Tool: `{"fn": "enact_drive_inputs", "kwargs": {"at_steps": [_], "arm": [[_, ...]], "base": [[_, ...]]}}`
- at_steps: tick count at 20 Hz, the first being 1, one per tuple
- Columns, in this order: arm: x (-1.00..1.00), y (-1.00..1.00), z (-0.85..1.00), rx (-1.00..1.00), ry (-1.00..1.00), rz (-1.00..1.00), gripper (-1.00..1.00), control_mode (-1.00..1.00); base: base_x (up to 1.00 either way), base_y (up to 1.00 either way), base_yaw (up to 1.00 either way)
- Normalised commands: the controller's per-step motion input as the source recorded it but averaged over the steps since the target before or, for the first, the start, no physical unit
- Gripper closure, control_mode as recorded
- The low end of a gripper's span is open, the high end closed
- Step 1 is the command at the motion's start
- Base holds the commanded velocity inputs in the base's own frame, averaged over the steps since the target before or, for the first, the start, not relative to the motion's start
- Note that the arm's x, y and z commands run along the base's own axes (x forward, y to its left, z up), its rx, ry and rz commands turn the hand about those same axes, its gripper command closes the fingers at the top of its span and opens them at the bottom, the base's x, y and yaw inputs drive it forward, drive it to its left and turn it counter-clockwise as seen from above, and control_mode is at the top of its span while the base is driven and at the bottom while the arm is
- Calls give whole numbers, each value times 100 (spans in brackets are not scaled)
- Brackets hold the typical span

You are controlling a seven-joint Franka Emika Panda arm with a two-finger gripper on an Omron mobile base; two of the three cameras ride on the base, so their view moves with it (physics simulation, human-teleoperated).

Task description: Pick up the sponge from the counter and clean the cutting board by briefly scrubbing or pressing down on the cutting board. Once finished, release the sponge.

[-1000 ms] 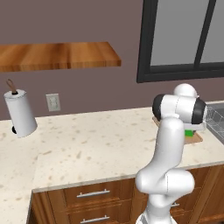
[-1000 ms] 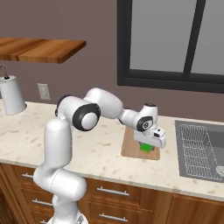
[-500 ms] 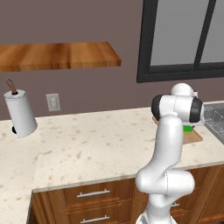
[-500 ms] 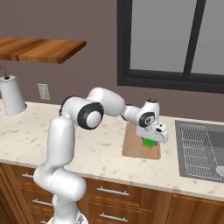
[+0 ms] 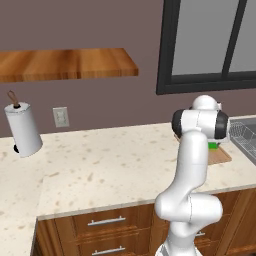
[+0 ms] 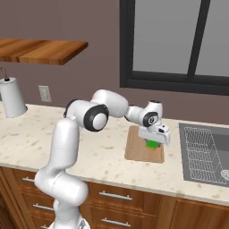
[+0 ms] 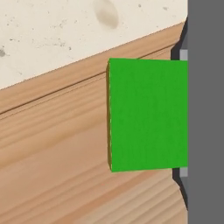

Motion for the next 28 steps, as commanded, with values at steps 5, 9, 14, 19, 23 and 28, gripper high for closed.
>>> {"fn": "enact_drive_inputs", "kwargs": {"at_steps": [5, 9, 14, 19, 23, 28], "arm": [[-1, 11, -24, 0, -5, 1, 100, -100], [5, 32, 5, 1, -3, 2, 100, -100], [0, 60, -3, 0, 0, 1, 100, -100], [0, 50, -58, 0, 1, 0, 100, -100], [-1, 34, -71, 0, 1, 0, 100, -100], [-70, 15, 0, 0, 0, 0, 100, -100]], "base": [[0, 0, 0], [0, 0, 0], [0, 0, 0], [0, 0, 0], [0, 0, 0], [0, 0, 0]]}}
